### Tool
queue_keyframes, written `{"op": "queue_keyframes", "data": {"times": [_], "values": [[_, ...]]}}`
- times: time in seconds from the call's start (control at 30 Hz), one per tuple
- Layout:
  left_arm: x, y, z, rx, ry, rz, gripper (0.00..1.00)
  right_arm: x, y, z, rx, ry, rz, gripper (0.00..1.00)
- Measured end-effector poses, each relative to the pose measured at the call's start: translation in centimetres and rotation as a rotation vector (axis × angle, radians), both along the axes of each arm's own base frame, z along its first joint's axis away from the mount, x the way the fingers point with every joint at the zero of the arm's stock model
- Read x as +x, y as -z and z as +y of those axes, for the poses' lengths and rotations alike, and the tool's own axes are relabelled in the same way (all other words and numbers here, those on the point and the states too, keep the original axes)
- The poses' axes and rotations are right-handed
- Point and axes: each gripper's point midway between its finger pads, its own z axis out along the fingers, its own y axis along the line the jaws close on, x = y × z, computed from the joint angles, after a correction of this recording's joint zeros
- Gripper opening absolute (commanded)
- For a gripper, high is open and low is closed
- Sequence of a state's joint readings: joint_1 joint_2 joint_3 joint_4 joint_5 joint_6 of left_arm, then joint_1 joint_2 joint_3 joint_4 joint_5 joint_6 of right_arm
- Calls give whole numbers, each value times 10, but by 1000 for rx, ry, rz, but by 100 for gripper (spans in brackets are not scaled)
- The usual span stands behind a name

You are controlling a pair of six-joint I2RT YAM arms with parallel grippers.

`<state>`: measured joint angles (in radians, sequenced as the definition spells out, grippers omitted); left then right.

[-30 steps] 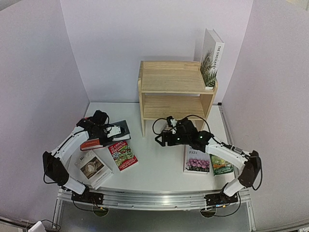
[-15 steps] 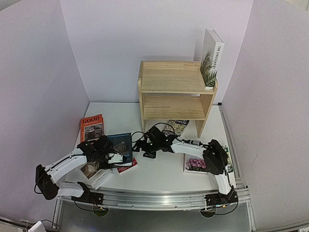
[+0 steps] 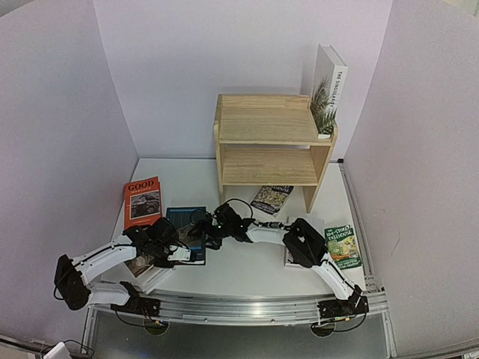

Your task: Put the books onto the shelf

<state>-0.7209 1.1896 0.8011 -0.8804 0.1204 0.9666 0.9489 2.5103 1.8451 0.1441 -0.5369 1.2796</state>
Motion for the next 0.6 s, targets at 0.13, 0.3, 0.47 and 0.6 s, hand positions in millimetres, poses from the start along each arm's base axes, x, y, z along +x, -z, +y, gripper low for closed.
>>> {"op": "queue_keyframes", "data": {"times": [0.13, 0.3, 0.47, 0.6], "values": [[-6, 2, -2, -13, 19, 26, 40, 2, 2, 4, 23, -3, -19, 63], [-20, 4, -1, -17, 50, 80, 71, 5, -2, 6, 53, -17, -56, 36], [-23, -3, 0, -27, -16, 118, 93, 9, -18, 4, 108, -19, -87, 27], [-6, -26, 0, -85, -126, 127, 99, 4, -26, -11, 100, -29, -98, 23]]}}
